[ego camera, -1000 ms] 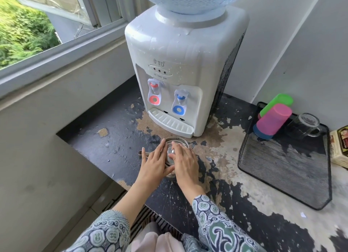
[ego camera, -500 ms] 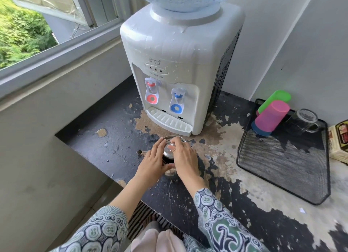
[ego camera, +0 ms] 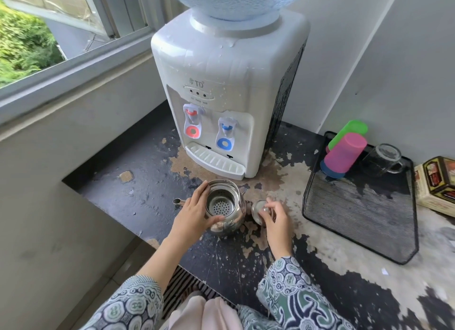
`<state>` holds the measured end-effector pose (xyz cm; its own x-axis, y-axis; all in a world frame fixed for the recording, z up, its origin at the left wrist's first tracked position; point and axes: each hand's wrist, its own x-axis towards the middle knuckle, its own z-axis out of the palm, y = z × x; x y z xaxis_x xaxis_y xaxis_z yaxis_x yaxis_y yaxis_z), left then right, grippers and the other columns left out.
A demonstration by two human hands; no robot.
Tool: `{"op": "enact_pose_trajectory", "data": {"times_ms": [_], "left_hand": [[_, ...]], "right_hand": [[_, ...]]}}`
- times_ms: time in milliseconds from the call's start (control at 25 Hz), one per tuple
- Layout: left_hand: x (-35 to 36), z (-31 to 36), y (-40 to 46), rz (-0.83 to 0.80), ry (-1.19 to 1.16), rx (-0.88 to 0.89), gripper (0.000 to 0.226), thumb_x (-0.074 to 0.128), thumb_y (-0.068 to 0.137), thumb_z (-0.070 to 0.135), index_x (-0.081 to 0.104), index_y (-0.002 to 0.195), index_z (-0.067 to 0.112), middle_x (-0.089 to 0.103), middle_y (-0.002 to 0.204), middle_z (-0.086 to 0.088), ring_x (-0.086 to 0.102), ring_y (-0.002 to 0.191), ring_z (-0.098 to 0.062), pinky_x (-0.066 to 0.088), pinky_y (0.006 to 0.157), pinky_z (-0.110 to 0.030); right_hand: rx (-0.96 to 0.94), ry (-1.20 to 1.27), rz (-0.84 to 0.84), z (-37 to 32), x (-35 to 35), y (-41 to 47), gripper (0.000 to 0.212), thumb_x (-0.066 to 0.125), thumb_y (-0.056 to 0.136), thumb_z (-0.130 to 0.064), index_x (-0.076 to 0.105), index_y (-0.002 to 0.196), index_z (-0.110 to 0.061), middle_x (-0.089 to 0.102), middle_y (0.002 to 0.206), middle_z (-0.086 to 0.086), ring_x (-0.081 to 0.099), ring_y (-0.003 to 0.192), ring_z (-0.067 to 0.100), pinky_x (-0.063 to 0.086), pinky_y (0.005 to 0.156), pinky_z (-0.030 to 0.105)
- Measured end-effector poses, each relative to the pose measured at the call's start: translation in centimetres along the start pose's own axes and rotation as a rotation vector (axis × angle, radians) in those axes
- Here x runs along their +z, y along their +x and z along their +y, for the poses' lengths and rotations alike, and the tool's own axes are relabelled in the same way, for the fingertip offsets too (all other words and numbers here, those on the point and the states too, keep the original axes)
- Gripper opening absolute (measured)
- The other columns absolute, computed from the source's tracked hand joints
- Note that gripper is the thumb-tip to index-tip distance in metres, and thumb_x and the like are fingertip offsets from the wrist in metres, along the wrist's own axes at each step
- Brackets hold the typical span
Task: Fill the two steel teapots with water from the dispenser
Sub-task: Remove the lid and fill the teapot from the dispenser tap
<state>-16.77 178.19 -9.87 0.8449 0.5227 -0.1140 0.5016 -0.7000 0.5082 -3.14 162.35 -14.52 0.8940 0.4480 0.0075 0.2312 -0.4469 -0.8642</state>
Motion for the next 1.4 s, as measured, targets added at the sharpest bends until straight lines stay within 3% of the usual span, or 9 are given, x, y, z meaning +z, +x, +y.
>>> {"op": "enact_pose_trajectory", "data": {"times_ms": [200,360,560,720,840,1000,1160,1280,1400], "left_hand": [[-0.2,-0.4,-0.3,-0.017,0.089,0.009,0.109,0.022,0.063,0.083,0.009,0.147,0.015,-0.001,0.157,0.008,0.028,0.138,-0.023,0.026,0.112,-0.037],[0.7,-0.7,-0.8,0.069,0.19,0.054,0.124,0.014,0.052,0.095,0.017,0.146,0.014,0.003,0.157,-0.001,0.012,0.144,-0.025,0.007,0.116,-0.042],[-0.3,-1.0,-0.3,0.081,0.276,0.063,0.122,0.029,0.049,0.084,0.007,0.147,0.015,0.002,0.157,0.0,-0.008,0.144,-0.02,-0.014,0.111,-0.035],[-2.2,-2.8,0.2,0.095,0.279,0.145,0.099,0.054,0.065,0.065,0.012,0.145,0.025,0.006,0.155,0.004,-0.015,0.139,-0.021,-0.02,0.108,-0.04],[-2.2,-3.9,-0.8,0.161,0.09,0.118,0.074,0.066,0.077,0.036,0.029,0.141,0.028,0.019,0.154,0.003,-0.007,0.141,-0.018,-0.012,0.113,-0.045],[-0.2,-2.1,-3.4,0.139,-0.303,-0.051,0.064,0.052,0.088,0.039,0.02,0.143,0.029,0.016,0.152,0.011,0.01,0.142,-0.01,0.012,0.118,-0.037],[1.8,-0.3,-4.0,0.166,-0.272,-0.131,0.118,0.057,0.059,0.075,-0.001,0.147,0.02,0.0,0.152,0.012,0.006,0.14,-0.007,0.016,0.114,-0.032],[1.3,-1.2,-3.2,0.143,-0.169,-0.143,0.124,0.073,0.056,0.059,0.002,0.147,0.016,0.008,0.157,0.0,0.021,0.142,-0.018,0.035,0.107,-0.04],[-0.7,-2.7,-2.3,0.082,-0.124,-0.094,0.119,0.08,0.057,0.047,0.008,0.147,0.021,0.016,0.156,0.005,0.03,0.138,-0.018,0.038,0.105,-0.04]], "right_hand": [[-0.001,-0.197,-0.093,0.6,-0.5,0.4,0.019,0.069,0.079,-0.021,0.058,0.095,-0.017,0.067,0.106,0.003,0.064,0.094,0.02,0.045,0.071,0.023],[-0.191,-0.085,-0.191,-5.7,0.0,2.9,0.029,0.054,0.09,-0.026,0.052,0.117,-0.015,0.056,0.123,-0.002,0.051,0.107,0.004,0.037,0.087,0.008],[-0.353,-0.374,-0.681,-10.0,3.1,5.7,0.041,0.044,0.095,-0.025,0.042,0.136,-0.023,0.044,0.144,0.0,0.041,0.131,0.016,0.033,0.11,0.036],[-0.227,-0.345,-0.584,-9.5,3.2,6.2,0.036,0.035,0.097,-0.019,0.05,0.129,-0.022,0.064,0.118,0.013,0.061,0.099,0.026,0.051,0.084,0.035],[-0.096,-0.284,-0.519,-9.5,2.2,5.4,0.036,0.034,0.096,-0.019,0.052,0.127,-0.017,0.065,0.097,0.01,0.051,0.064,0.013,0.041,0.055,0.023],[0.153,-0.084,-0.513,-10.1,1.5,2.9,0.031,0.036,0.096,-0.021,0.048,0.125,-0.017,0.05,0.079,-0.007,0.057,0.073,0.017,0.058,0.077,0.044],[0.302,-0.025,-0.527,-10.2,1.3,1.1,0.024,0.041,0.094,-0.026,0.048,0.113,-0.013,0.05,0.085,-0.005,0.055,0.075,0.01,0.059,0.07,0.036],[0.147,-0.244,-0.569,-10.3,1.1,2.2,0.032,0.041,0.094,-0.033,0.052,0.114,-0.011,0.057,0.094,0.001,0.055,0.084,0.015,0.051,0.081,0.037],[0.053,-0.213,-0.647,-10.3,1.5,3.6,0.042,0.044,0.094,-0.034,0.045,0.132,-0.016,0.052,0.132,0.001,0.049,0.12,0.016,0.037,0.097,0.03]]}}
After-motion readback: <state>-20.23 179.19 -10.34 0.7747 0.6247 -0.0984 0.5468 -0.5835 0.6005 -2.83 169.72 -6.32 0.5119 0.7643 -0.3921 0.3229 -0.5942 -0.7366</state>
